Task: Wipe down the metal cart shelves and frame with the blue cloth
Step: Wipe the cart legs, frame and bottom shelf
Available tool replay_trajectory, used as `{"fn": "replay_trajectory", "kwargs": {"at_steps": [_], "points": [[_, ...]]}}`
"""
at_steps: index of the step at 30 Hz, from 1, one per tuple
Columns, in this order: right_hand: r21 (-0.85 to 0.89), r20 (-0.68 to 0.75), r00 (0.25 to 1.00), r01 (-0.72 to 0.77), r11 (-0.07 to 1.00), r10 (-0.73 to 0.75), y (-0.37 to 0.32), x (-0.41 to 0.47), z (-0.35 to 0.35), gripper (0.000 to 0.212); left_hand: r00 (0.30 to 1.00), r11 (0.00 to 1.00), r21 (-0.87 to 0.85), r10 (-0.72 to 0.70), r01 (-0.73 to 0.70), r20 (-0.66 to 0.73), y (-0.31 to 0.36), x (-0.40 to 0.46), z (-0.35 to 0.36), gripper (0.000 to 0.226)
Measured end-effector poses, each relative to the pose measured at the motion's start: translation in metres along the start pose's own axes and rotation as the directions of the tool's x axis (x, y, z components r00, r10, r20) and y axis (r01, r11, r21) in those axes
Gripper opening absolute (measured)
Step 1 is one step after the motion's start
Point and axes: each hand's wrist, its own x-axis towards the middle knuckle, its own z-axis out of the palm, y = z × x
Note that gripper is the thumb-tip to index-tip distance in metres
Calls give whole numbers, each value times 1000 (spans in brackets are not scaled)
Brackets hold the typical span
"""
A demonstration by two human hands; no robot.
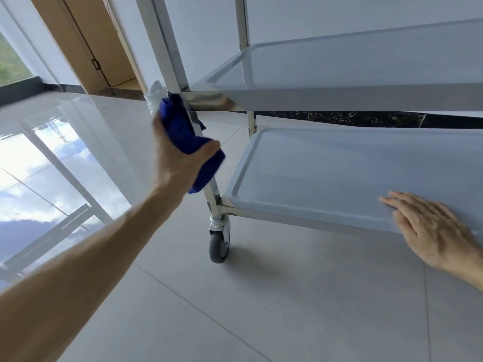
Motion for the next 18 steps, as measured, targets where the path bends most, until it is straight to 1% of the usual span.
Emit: {"fn": "replay_trajectory", "kwargs": {"at_steps": [2,4,7,10,14,18], "points": [[5,-4,1000,5,1000,-5,-1,0,-1,62,998,998,60,-29,32,-54,-12,-2,21,89],[8,-5,1000,9,1000,-9,-1,0,-3,63,993,996,68,-46,54,-111,-24,-1,31,86],[10,-23,1000,8,1000,-8,0,1,-2,63,990,990,129,-34,52,-137,-44,0,40,83],[9,-28,1000,11,1000,-11,1,4,0,64,991,983,146,-95,108,-97,-68,-5,48,75],[9,-39,999,12,1000,-12,6,8,4,60,979,965,176,-201,195,19,-101,-18,57,60],[11,-50,999,15,1000,-14,9,11,7,57,972,958,186,-232,220,47,-110,-18,64,57]]}}
